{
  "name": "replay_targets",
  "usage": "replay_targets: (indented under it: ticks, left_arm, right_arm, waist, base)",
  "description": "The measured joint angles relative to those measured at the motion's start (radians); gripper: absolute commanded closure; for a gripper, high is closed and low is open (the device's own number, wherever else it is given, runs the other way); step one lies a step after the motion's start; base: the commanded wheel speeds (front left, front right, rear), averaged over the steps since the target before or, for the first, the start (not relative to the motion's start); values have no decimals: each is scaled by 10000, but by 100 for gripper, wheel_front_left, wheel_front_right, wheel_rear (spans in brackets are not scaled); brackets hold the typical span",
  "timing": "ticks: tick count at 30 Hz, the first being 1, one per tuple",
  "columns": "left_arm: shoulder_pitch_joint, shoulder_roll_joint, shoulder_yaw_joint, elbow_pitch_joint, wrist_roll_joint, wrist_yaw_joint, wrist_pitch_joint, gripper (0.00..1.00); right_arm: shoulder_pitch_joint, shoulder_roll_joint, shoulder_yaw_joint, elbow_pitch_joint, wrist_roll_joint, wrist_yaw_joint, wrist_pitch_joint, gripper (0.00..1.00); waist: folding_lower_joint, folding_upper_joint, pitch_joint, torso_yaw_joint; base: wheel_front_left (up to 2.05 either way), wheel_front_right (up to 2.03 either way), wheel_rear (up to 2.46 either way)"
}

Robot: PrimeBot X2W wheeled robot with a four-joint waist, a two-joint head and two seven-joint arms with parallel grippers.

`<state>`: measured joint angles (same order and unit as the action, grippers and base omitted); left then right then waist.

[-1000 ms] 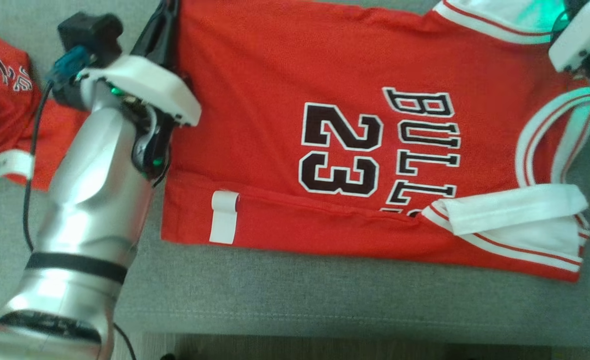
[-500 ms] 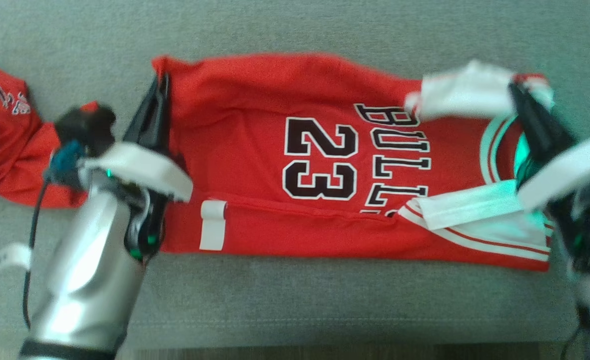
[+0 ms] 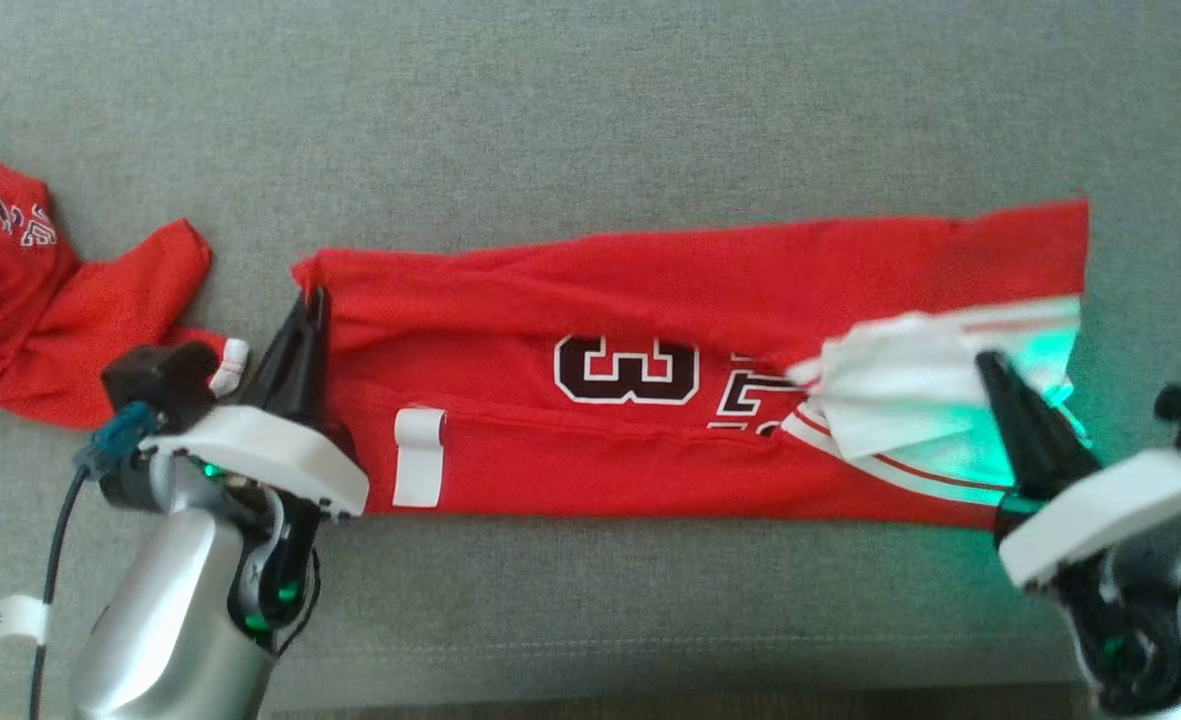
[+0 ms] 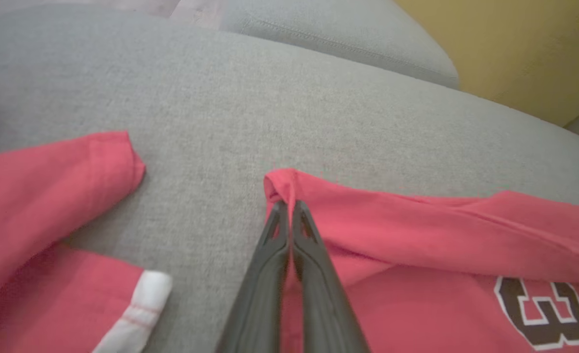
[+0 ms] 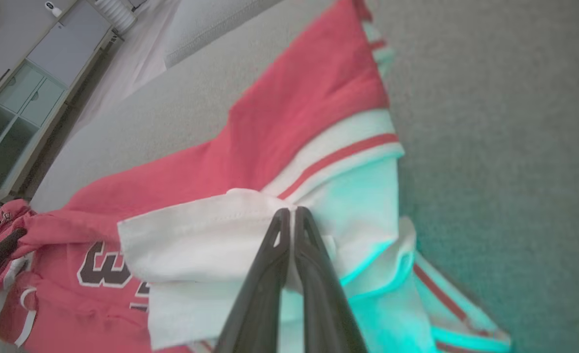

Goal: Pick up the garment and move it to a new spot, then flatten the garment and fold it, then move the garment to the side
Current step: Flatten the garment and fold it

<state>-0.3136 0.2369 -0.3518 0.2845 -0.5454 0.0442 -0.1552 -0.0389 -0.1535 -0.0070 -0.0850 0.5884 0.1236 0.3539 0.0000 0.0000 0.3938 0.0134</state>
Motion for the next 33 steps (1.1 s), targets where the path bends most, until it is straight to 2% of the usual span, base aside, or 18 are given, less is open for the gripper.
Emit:
replay_targets:
  ticks: [1,2,3,6,10,14,15,17,24,33]
  left_arm:
    - [57,-2,-2,25,-84,2,96,1]
    - [101,-2,-4,44,-134,6,130,1]
    - [139,-2,-8,59,-136,13,128,0]
    - [265,-2,0,77,-132,199,90,0]
    - [672,21,35,-226,121,602,-351,0]
    - [1161,150,61,-989,667,1185,-646,0]
    - [1335,219,61,-1544,1055,1503,-750,0]
    - [1437,278,56,-2086,1350,1722,-784,0]
    - [1757,518,-98,-3442,1952,2161,-823,0]
    - [2201,612,-228,-3852,2008,2376,-514,0]
  right_arm:
    - [169,50,4,-2,0,0,0,30]
    - [322,104,8,-6,0,0,-4,30]
    - [452,142,19,-29,-2,0,-19,0]
    - [766,146,92,-286,-128,0,-378,0]
    - [941,138,167,-966,-859,0,-1202,0]
    - [938,151,-35,-1601,-1814,0,-2171,0]
    - [934,201,-284,-1801,-2368,0,-2529,0]
    - [926,307,-437,-1914,-2752,0,-2725,0]
    - [936,460,-491,-1893,-3302,0,-2849,0]
    - [1142,539,-491,-1728,-3346,0,-2830,0]
  waist:
    - [0,0,-23,8]
    - [0,0,-49,10]
    - [0,0,-73,9]
    - [0,0,-168,-13]
    - [0,0,-360,-57]
    - [0,0,-571,-64]
    - [0,0,-690,-51]
    - [0,0,-804,-24]
    - [0,0,-1199,17]
    - [0,0,-1290,-67]
  base:
    - [0,0,0]
    - [0,0,0]
    - [0,0,0]
    - [0,0,0]
    - [0,0,0]
    - [0,0,0]
    - [0,0,0]
    - [0,0,0]
    - [0,0,0]
    - [0,0,0]
